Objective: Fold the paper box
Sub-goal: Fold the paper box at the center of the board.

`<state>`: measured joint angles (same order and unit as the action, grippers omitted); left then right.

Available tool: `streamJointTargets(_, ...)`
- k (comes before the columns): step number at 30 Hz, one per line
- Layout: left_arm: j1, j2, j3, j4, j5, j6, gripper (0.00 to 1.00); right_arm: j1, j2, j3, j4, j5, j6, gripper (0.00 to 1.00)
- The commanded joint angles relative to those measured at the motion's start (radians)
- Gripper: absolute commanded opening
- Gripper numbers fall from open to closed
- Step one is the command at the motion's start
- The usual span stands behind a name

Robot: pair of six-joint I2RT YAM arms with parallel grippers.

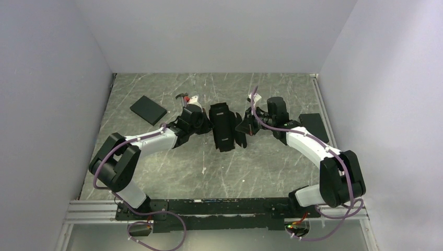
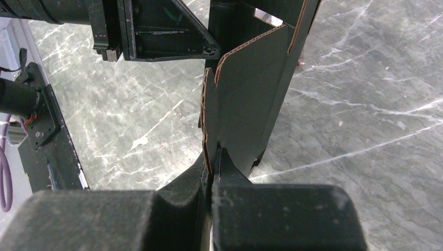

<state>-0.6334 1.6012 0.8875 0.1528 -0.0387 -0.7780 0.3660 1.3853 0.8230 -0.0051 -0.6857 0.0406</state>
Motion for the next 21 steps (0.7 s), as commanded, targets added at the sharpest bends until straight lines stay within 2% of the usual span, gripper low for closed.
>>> streamJointTargets(1,-0.011,-0.037,0.017,0.060,0.012,0.049,0.00,0.004,-0.040,0.004,-0.044,-0.144,-0.094,0.00)
streamJointTargets(6,-0.011,-0.048,0.014,0.097,0.029,0.082,0.00,0.004,-0.056,0.031,-0.117,-0.119,-0.227,0.00)
streamJointTargets(12,-0.011,-0.057,0.005,0.104,0.044,0.098,0.00,0.002,-0.057,0.039,-0.164,-0.089,-0.288,0.02)
streamJointTargets(18,-0.010,-0.089,-0.007,0.080,0.041,0.152,0.00,-0.021,-0.049,0.066,-0.219,-0.098,-0.323,0.17)
streamJointTargets(21,-0.011,-0.111,-0.016,0.085,0.002,0.185,0.00,-0.040,-0.062,0.080,-0.247,-0.157,-0.336,0.32)
